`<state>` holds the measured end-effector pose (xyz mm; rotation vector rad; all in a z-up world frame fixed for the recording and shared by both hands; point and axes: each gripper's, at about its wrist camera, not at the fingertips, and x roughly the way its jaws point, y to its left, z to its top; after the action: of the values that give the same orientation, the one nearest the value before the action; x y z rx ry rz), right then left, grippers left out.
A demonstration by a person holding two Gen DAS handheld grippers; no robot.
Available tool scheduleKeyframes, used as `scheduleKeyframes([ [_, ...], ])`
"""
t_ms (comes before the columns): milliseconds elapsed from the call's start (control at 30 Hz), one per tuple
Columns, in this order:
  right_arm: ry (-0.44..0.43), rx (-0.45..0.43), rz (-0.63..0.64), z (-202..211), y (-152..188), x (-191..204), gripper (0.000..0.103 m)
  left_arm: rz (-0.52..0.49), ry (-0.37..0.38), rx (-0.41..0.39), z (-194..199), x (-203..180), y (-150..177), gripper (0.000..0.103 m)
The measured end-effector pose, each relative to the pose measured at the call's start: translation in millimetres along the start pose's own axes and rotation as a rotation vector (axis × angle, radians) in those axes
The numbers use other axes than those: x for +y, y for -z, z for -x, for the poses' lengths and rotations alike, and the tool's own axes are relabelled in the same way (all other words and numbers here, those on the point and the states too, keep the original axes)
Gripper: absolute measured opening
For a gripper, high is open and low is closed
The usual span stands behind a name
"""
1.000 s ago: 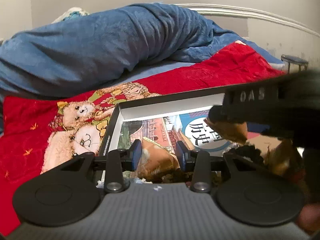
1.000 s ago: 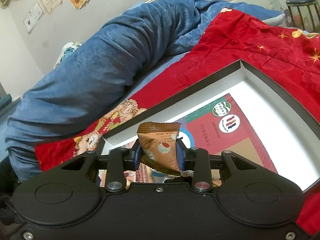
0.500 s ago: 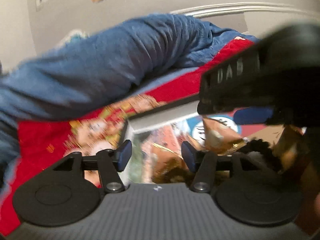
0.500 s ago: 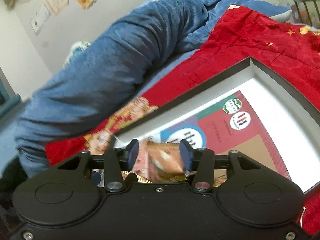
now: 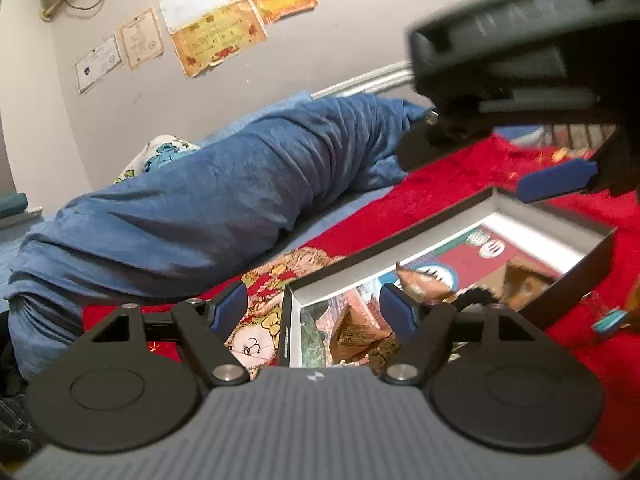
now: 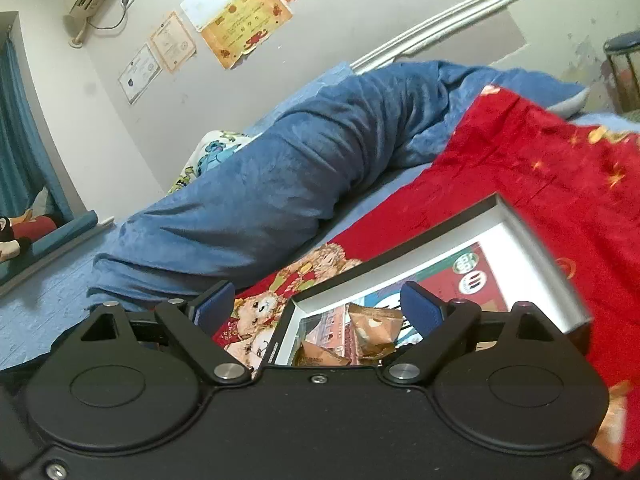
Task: Organize objects
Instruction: 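Withdraw both open tools up and away from the box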
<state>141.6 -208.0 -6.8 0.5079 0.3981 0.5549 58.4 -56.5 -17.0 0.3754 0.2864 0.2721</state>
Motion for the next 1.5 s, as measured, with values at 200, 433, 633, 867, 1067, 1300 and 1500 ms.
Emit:
scheduleKeyframes([
  [200,0.067,-0.014,0.039,50.4,-16.5,17.5,0.093,0.100,0.105,-0.037,42.4,38.3,-14.7,0.087],
  [433,0.118,-0.022,0.207,109.6,-53.9,38.8,0.101,0.300,0.175,-0.094,67.8,93.4,-32.3,0.092],
  [633,0.147,0.000,0.278,134.3,-50.2,26.4,0.103,0.468,0.274,-0.076,46.9,118.8,-42.6,0.095],
  [867,0.444,0.056,0.246,129.4,-38.1,-2.3,0.103,0.347,0.308,-0.010,25.5,85.5,-27.6,0.095],
  [1067,0.535,0.175,0.058,122.1,-25.3,-35.5,0.098,0.332,0.399,0.114,23.3,35.2,-8.4,0.094],
  [1300,0.478,0.298,0.127,81.8,7.7,-26.4,0.097,0.152,0.377,0.102,40.8,-26.3,14.3,0.092],
  [1500,0.529,0.347,0.189,49.7,25.3,-19.3,0.094,0.142,0.327,0.183,21.3,-39.2,26.6,0.088],
])
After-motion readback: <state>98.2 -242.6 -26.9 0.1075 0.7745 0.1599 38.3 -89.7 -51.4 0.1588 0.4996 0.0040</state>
